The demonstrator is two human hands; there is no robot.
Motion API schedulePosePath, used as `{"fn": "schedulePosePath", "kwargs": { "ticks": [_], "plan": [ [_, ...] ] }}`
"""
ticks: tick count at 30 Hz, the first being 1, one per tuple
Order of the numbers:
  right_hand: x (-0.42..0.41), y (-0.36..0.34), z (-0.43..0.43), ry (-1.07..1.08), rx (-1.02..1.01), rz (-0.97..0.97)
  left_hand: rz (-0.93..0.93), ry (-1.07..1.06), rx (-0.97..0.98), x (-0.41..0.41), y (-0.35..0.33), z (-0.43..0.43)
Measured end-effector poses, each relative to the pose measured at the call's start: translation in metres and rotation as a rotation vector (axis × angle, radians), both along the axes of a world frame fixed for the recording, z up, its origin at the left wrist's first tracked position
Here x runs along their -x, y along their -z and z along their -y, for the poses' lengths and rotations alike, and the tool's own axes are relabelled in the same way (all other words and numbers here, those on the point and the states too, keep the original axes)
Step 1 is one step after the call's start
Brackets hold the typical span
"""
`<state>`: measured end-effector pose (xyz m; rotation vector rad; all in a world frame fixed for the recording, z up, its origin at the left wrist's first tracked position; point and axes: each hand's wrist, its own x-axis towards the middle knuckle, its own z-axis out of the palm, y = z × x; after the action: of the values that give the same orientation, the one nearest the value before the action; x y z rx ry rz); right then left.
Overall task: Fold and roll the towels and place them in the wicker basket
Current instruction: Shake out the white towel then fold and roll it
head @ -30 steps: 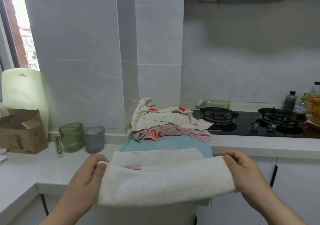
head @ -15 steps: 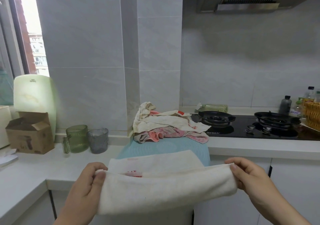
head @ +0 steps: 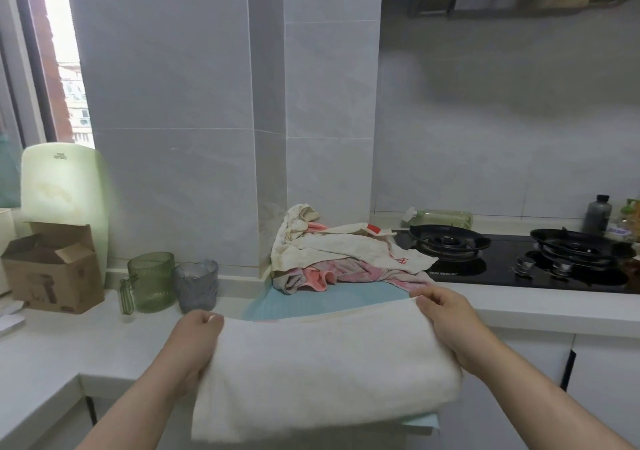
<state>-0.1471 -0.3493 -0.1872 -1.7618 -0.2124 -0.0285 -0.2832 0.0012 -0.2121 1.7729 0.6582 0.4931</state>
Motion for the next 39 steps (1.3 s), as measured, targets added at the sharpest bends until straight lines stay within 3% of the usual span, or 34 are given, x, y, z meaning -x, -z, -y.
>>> {"fn": "schedulePosePath", "kwargs": {
  "ticks": [4,9,13,17,23,28,36,39],
  "plan": [
    [-0.033,0.021,-0.023,-0.011,0.108,-0.071,-0.067,-0.04,0.179,-0.026,0.013,-0.017],
    [-0.051,0.031,-0.036,0.037,0.293,-0.028,-0.123,-0.092,0.126,-0.033,0.022,-0.023],
    [-0.051,0.033,-0.025,-0.008,0.257,-0.138,-0.046,-0.022,0.368,-0.008,0.016,-0.015],
    [-0.039,0.031,0.001,-0.114,0.181,-0.26,-0.01,0.062,0.47,0.038,0.007,-0.004],
    [-0.016,0.035,0.01,-0.098,0.276,-0.261,-0.128,0.191,0.346,0.062,0.011,0.013],
    [-0.012,0.027,-0.002,-0.057,0.383,-0.276,-0.111,0.107,0.296,0.047,0.0,0.023],
    [-0.014,0.023,-0.014,-0.013,0.488,-0.23,-0.092,0.011,-0.138,0.014,0.005,0.019],
    [-0.019,0.027,-0.013,0.04,0.424,-0.218,-0.029,-0.006,-0.203,-0.004,0.006,0.019]
  ]
}}
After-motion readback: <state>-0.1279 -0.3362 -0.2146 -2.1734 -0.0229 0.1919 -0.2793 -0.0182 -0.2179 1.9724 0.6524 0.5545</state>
